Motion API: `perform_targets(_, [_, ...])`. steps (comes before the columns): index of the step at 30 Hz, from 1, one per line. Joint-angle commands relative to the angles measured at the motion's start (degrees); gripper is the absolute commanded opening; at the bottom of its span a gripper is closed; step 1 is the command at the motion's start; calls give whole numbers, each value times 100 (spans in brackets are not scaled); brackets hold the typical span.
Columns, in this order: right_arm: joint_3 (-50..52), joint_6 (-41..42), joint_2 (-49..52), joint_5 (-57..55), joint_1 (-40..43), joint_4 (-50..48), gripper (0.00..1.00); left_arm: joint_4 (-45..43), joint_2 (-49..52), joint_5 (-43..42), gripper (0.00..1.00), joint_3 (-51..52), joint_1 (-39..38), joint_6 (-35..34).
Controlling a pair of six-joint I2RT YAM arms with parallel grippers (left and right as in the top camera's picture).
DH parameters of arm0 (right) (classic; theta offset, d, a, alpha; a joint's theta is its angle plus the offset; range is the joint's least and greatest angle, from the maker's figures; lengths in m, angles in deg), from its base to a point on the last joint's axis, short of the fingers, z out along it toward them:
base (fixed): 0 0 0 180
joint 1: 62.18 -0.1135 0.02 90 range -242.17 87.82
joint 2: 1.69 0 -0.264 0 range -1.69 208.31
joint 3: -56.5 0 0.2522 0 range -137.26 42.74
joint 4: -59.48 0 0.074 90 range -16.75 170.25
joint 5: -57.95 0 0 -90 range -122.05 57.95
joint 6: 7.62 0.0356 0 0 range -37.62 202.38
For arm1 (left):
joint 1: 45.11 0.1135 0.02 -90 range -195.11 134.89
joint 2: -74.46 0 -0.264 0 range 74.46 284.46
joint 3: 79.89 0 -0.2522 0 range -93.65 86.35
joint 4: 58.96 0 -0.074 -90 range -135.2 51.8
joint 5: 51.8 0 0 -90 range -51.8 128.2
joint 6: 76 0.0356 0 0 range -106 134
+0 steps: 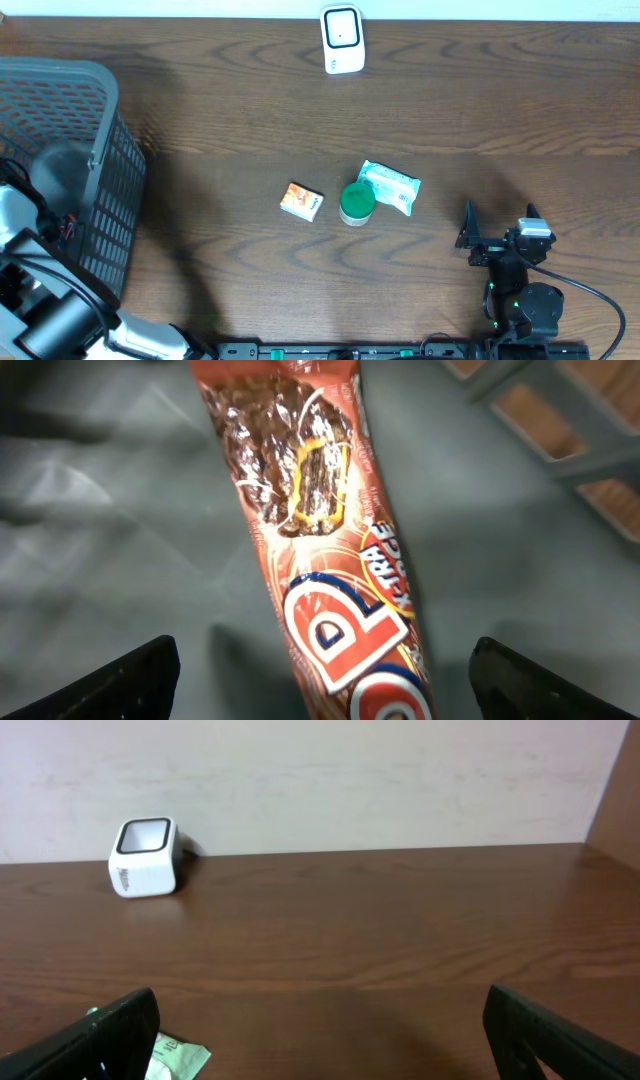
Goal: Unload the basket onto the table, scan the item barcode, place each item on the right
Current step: 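Close the left gripper on the end of the red TOP bar, then lift the TOP bar out of the basket toward the table center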
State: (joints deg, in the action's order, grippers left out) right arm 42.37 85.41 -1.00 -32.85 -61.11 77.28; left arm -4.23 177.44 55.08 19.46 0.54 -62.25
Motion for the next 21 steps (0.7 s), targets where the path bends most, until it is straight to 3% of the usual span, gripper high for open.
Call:
perform_targets(1, [4,76,-31,46,37,26,99,-83,229,114,93,-17,4,-55])
perform_targets(8, [4,76,-31,46,37,26,99,-74,688,-87,90,-17,4,-50])
perform_targets(15, [4,74,-31,44,37,26,99,219,1043,-640,40,-13,4,-52])
perform_targets(21, [4,76,-31,46,35,26,99,229,798,-638,25,-57,4,426])
